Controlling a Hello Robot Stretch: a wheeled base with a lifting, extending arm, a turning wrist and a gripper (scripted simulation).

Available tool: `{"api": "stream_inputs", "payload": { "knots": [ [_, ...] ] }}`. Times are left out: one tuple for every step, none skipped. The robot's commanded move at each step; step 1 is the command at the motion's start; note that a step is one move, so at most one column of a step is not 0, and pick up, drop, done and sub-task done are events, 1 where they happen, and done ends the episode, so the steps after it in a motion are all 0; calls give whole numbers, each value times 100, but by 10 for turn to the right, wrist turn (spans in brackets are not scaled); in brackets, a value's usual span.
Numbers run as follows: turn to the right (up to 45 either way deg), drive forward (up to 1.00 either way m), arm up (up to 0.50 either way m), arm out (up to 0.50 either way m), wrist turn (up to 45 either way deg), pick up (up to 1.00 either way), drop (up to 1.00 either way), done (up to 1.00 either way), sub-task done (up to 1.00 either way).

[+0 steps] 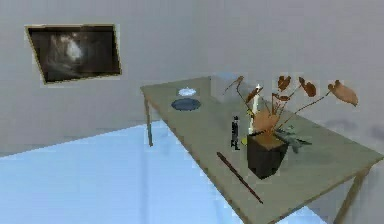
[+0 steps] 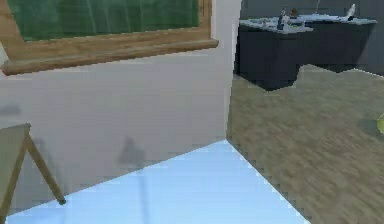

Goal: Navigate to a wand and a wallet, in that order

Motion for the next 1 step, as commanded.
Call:
{"api": "stream_inputs", "payload": {
  "knots": [
    [0,0,0,0,0,0,0,0,100]
  ]
}}
